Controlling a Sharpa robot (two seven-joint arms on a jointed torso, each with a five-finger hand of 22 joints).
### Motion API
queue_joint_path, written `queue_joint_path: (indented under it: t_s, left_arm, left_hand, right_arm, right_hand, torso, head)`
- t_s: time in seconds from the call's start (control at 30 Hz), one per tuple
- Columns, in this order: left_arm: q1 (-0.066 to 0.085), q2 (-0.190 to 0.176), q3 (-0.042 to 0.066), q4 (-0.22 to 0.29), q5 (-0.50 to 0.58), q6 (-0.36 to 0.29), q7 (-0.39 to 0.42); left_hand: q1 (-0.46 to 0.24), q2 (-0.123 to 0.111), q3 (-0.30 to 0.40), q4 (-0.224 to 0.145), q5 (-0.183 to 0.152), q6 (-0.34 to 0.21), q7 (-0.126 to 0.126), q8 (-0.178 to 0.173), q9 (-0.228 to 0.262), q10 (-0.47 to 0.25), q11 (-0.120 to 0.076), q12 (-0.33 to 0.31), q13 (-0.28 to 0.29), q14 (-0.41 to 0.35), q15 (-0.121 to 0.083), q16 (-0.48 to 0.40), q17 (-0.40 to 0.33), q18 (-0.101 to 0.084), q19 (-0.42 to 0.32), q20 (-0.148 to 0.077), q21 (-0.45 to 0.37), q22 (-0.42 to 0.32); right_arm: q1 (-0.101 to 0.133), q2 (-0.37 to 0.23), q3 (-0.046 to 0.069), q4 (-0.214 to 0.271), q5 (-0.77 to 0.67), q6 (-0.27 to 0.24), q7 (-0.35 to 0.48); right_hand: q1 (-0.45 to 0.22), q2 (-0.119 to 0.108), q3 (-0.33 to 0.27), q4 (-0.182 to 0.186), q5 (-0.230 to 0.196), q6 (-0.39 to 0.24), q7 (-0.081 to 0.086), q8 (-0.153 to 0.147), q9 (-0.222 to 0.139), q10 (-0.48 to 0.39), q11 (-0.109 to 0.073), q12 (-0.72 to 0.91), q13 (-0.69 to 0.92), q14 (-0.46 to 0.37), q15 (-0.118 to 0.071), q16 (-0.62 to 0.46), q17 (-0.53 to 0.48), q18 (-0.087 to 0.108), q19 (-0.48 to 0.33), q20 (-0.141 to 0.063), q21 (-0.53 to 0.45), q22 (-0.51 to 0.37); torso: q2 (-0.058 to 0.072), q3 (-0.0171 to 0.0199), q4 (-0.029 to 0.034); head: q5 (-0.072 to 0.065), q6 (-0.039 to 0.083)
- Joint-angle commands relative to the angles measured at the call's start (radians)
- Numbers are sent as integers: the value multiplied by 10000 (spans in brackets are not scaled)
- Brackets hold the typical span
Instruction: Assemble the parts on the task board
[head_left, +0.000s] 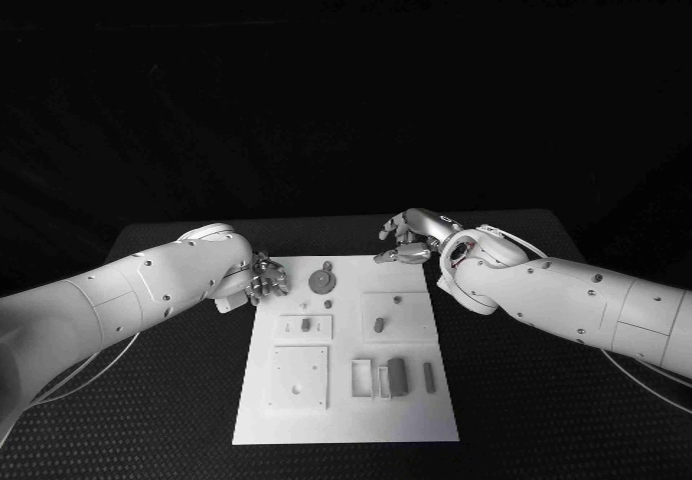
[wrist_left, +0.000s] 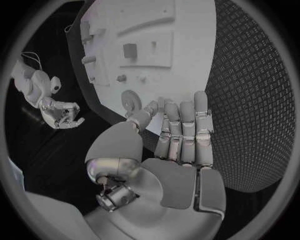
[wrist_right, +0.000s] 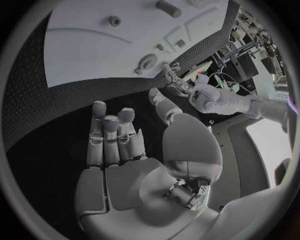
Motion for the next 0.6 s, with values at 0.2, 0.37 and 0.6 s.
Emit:
queue_joint_path:
  t_s: [0.2,0.37,0.6]
  left_arm:
    - [216,-687,215,1140,357,-605,-84]
    - [357,-1190,210,2036,358,-613,-159]
    - [353,-1594,162,2971,28,-695,-183]
  left_hand:
    - [81,9,76,-36,28,99,-16,114,49,120,-128,65,-24,64,-4,60,-21,-40,34,-154,14,45]
    - [82,-8,91,-47,29,126,-39,159,69,176,-151,69,-34,110,-16,77,-29,-27,69,-163,30,73]
    - [84,-35,106,-51,29,147,-58,194,83,228,-171,67,-46,154,-29,89,-38,-15,105,-173,43,95]
  right_arm:
    - [-3,-67,5,-29,-4,153,43]
    - [-3,-63,5,-75,10,155,49]
    - [-3,-76,5,-4,28,226,50]
  right_hand:
    - [-25,98,-57,22,27,7,48,37,-16,12,-7,49,-18,-9,-84,31,-19,143,-18,33,0,139]
    - [-30,100,-57,26,27,6,48,37,-16,11,-7,48,-19,-10,-84,31,-20,144,-19,34,-1,139]
    - [-32,115,-53,32,28,6,48,37,-18,9,-7,48,-22,-11,-83,31,-21,144,-19,35,-2,139]
  torso:
    - [-39,-9,52]
    - [-39,-1,35]
    - [-23,13,35]
  head:
    - [37,-14]
    - [68,24]
    - [118,15]
